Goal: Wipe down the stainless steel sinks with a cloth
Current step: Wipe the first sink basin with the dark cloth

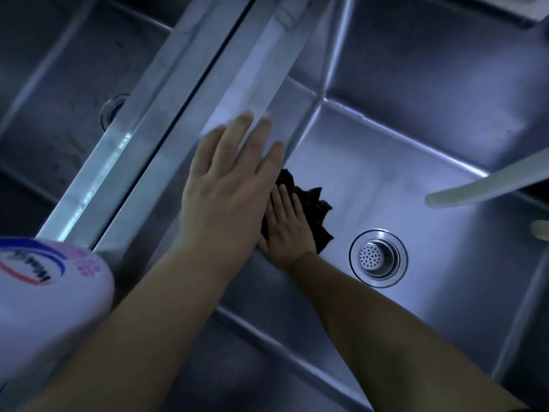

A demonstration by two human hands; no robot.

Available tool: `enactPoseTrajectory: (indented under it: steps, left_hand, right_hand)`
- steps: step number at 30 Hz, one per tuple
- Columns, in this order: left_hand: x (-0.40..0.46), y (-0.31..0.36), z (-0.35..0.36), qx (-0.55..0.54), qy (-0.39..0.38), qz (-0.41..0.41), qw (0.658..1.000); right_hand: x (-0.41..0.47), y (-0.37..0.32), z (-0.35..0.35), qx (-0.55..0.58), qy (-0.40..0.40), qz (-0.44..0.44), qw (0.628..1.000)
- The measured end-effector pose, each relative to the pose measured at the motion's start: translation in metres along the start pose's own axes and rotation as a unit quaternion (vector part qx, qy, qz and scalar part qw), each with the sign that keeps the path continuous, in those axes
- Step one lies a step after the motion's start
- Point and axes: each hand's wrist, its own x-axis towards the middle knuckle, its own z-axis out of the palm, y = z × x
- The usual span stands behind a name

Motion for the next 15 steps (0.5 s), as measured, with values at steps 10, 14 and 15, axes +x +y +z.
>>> enactPoseTrajectory:
  steps: [10, 14, 15]
  left_hand:
    - [0.033, 0.003, 0.022, 0.049, -0.078, -0.016, 0.996]
    - [0.034, 0.003, 0.028, 0.04, -0.056, -0.017, 0.997]
    - [0.034, 0.003, 0.029, 0.044, -0.056, -0.016, 0.997]
  right_hand:
    - [0.096, 0.079, -0.038, 0.013, 0.085, 0.103, 0.991]
    - [0.125, 0.113, -0.056, 0.003, 0.096, 0.129, 0.987]
    - [0.128, 0.117, -0.057, 0.001, 0.097, 0.13, 0.987]
